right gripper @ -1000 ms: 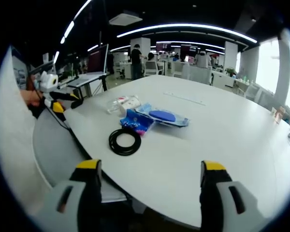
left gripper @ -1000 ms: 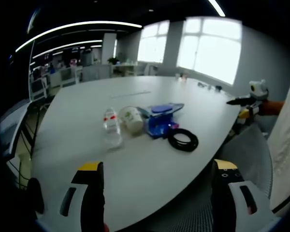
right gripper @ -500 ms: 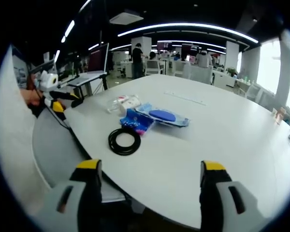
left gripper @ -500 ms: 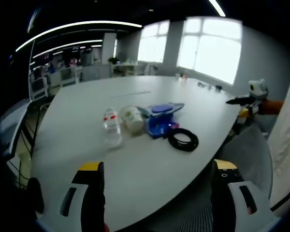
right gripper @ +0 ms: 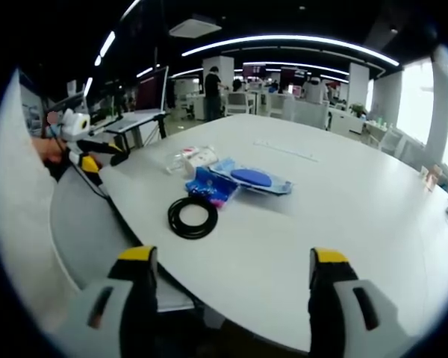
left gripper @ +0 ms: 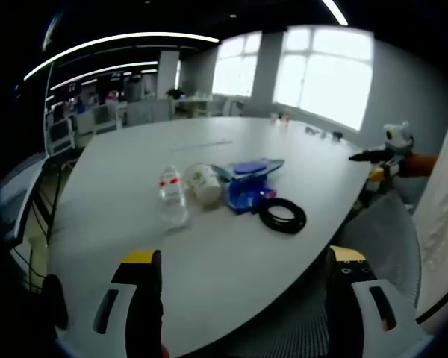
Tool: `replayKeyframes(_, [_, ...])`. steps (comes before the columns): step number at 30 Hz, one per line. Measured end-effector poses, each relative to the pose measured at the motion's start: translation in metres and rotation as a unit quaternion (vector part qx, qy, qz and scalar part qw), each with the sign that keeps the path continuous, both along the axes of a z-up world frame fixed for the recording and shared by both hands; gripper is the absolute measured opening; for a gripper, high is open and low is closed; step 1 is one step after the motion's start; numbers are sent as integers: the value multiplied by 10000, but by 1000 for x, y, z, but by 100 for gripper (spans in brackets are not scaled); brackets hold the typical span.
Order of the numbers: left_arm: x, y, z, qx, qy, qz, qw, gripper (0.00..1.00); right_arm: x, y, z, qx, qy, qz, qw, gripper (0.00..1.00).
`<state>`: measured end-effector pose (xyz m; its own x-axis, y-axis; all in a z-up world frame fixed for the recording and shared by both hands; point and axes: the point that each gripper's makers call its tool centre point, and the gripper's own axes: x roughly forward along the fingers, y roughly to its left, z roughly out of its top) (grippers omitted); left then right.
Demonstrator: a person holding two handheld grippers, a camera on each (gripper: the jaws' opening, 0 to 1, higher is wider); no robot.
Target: Arrange the tabletop items into an orderly group along one side of the table until the central work area is clear of visible clutter.
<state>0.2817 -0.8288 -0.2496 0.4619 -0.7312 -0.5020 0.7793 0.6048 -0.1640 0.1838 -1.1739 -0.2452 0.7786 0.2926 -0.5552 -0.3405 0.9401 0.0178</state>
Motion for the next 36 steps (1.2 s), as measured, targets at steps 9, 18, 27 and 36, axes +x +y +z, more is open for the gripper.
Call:
replayKeyframes(9, [0,0,0,-2,-10,3,10000,88,-1,1,2,-1,-7,-14,10000,83])
replayKeyframes(18, [1,2,-1,7,-4,-12,10000,87,0,2,3,25,-33,-32,10000,83])
replayKeyframes(27, [1,2,-2,8,2,-7,10000,87,3,1,6,24,-62,-34,10000,83])
replayKeyframes(36, [1,3,-2,15,13,-17,10000,86,7,0,8,24,-101,-39,9999,82])
